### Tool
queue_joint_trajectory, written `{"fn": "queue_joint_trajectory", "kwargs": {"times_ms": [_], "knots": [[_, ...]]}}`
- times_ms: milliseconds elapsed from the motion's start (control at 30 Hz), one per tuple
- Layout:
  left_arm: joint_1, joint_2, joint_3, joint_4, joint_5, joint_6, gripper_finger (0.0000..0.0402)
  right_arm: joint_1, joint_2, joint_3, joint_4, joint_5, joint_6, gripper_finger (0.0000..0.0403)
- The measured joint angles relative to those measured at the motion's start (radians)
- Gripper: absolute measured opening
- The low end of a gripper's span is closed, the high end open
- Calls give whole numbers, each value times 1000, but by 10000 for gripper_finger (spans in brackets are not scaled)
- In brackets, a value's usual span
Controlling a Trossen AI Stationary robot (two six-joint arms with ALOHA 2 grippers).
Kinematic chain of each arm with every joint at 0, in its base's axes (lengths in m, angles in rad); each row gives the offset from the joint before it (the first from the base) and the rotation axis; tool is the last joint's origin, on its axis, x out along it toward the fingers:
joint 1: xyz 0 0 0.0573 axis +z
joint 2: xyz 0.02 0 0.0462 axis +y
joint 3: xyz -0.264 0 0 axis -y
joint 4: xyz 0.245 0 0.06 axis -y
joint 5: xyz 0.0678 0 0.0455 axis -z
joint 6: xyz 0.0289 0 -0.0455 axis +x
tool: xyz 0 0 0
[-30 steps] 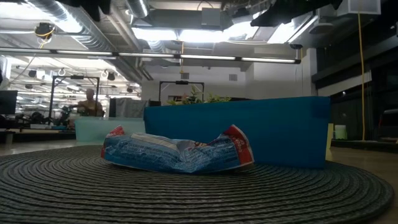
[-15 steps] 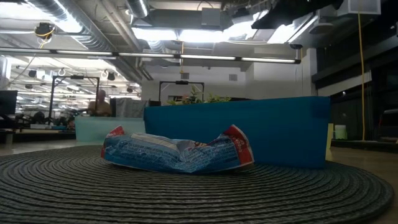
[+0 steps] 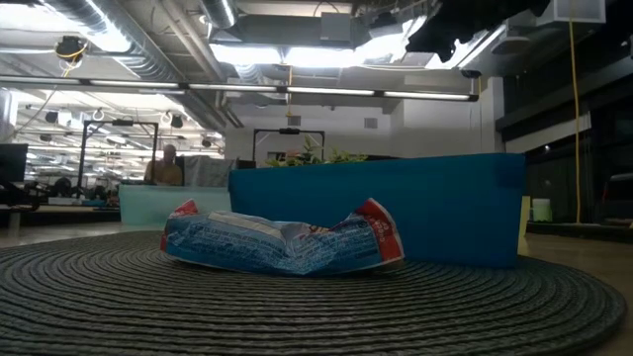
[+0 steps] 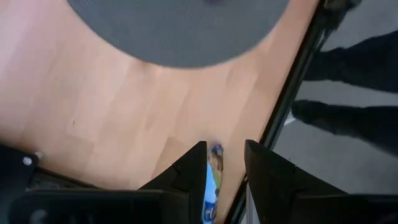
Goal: Pick and place Granola Bars by type
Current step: Put the blue granola bar into the blue bin
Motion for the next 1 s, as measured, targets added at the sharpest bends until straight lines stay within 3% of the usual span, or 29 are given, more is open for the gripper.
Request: {"fn": "queue_joint_trajectory", "kwargs": {"times_ms": [100, 233, 367, 600, 833, 1000], "knots": [[-48, 43, 0, 9, 8, -29, 100, 32, 0, 0, 0, -53, 11, 121], [-88, 110, 0, 10, 35, -100, 100, 132, 0, 0, 18, -36, -4, 121], [-110, 180, -1, 42, 93, -166, 100, 269, 0, 0, 50, 57, -28, 121], [-119, 312, -1, 241, 187, -129, 100, 484, 27, 1, 144, 246, -17, 121], [-116, 429, -1, 277, 276, -114, 102, 526, 73, 1, 167, 292, -21, 121], [-102, 456, -1, 262, 315, -133, 129, 526, 87, 1, 168, 291, -22, 121]]}}
